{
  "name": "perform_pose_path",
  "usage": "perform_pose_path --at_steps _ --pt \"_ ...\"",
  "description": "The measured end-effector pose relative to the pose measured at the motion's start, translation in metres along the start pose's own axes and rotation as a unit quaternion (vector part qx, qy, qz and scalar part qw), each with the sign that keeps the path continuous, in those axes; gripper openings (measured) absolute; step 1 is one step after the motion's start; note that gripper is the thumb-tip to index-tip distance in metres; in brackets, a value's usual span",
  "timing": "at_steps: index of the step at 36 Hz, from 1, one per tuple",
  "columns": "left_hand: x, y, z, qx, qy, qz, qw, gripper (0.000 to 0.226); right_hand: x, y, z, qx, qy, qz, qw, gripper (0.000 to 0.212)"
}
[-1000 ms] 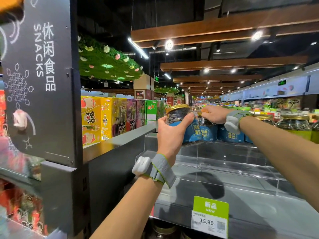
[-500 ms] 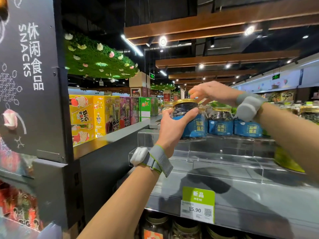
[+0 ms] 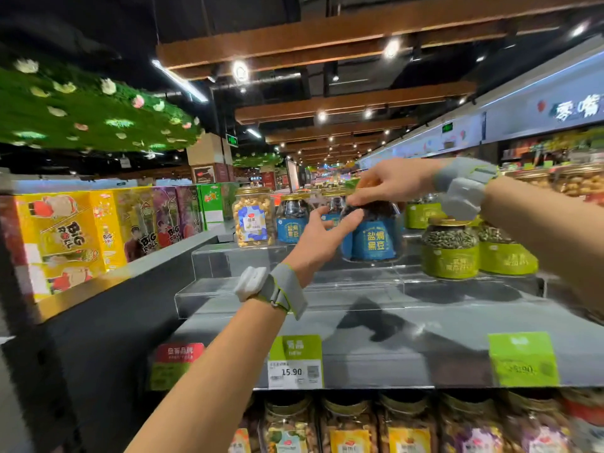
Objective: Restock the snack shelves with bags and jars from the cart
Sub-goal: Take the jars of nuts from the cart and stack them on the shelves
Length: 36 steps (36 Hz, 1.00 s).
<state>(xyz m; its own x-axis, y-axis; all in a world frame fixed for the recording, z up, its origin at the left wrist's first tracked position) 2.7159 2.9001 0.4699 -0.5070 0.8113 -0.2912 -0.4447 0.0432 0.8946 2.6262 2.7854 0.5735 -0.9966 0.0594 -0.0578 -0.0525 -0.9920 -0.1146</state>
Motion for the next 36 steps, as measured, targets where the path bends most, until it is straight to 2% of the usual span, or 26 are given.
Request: perform_pose_path --at_steps 3,6,8,21,36 --pt "-0.001 -0.012 -0.009 -0.028 -0.012 0.046 0.998 0.081 0.000 0.030 -0.009 0.054 0.023 -0.050 0.997 0.067" --pt "-0.001 -0.028 -0.023 -0.056 -0.037 0.078 0.995 0.068 -0.005 0.053 -0.022 0.109 0.025 -0.086 0.990 0.074" --pt "-0.005 -0.039 -0.035 -0.068 -0.054 0.089 0.992 0.065 -0.010 0.064 -0.034 0.099 0.010 -0.099 0.990 0.072" --pt "-0.020 -0.052 -0.072 -0.021 -0.075 0.104 0.991 0.079 -0.021 0.079 -0.063 0.117 0.011 -0.113 0.987 0.077" --pt "-0.010 -0.046 -0.082 -0.039 -0.071 0.125 0.989 0.069 -0.016 0.078 -0.067 0.139 -0.011 -0.127 0.982 0.076"
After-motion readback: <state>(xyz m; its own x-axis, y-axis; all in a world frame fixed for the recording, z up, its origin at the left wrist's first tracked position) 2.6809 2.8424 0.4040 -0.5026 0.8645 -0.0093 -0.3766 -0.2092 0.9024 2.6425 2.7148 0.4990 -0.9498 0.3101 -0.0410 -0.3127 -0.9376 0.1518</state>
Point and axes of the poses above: each hand's wrist, its own x-axis away from the middle knuckle, its own z-axis out of the back of the hand, y = z × x, the point moved 6 cm from there along -x, towards the middle knuckle, and after that the axes turned 14 degrees about -y, right-handed, at the moved point
